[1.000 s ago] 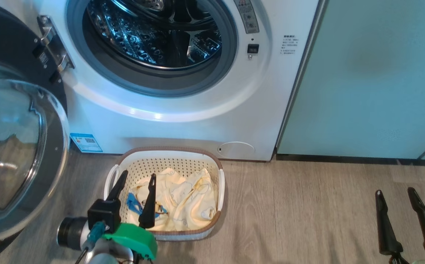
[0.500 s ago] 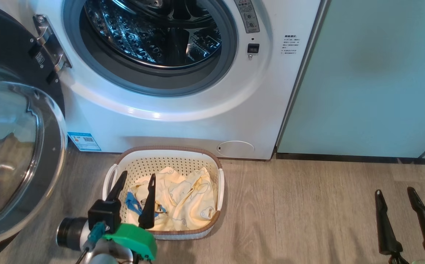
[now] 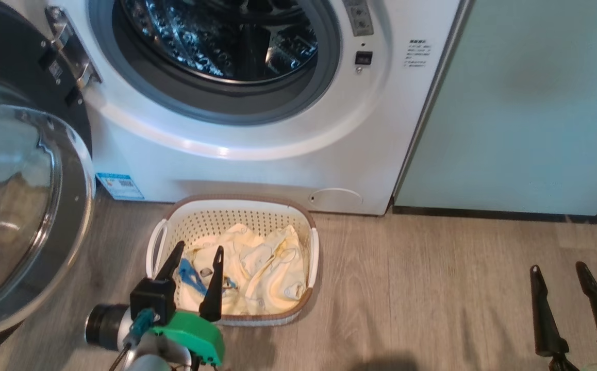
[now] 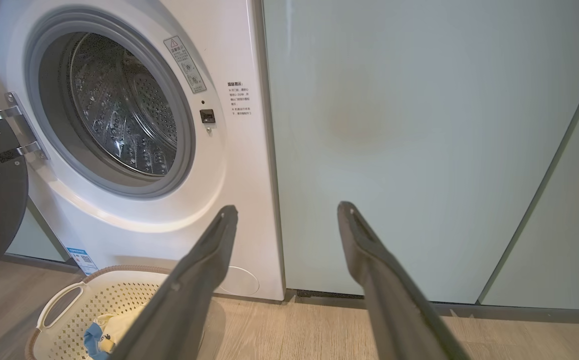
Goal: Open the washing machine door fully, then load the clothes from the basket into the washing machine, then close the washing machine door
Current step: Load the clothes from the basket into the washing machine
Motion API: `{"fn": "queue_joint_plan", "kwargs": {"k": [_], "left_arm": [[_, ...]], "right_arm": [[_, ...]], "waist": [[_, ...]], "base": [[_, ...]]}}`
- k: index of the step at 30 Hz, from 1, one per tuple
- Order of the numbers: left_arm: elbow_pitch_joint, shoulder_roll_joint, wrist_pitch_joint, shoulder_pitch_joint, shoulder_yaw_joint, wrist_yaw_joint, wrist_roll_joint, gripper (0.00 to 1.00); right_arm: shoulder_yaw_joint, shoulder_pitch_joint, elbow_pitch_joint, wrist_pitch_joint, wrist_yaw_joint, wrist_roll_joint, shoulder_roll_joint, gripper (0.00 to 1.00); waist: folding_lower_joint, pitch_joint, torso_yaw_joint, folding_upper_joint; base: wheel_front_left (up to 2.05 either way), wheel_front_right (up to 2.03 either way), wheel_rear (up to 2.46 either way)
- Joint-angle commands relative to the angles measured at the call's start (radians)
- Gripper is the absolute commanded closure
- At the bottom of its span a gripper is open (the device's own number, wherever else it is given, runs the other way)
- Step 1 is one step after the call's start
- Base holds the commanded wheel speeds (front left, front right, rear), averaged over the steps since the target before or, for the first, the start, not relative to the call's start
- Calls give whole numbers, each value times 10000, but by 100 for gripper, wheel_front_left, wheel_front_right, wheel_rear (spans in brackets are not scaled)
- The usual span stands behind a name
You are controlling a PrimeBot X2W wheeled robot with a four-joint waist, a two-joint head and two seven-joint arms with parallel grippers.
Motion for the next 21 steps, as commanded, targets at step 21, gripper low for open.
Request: {"fn": "queue_joint_plan", "kwargs": {"k": [21], "left_arm": [[3957,-202,1024,-4080,-938,-1687,-748,0]], "right_arm": [[295,-1823,-708,-95,-27,205,-162,0]], "waist": [[0,3469,141,0]], "base": [[0,0,0]]}}
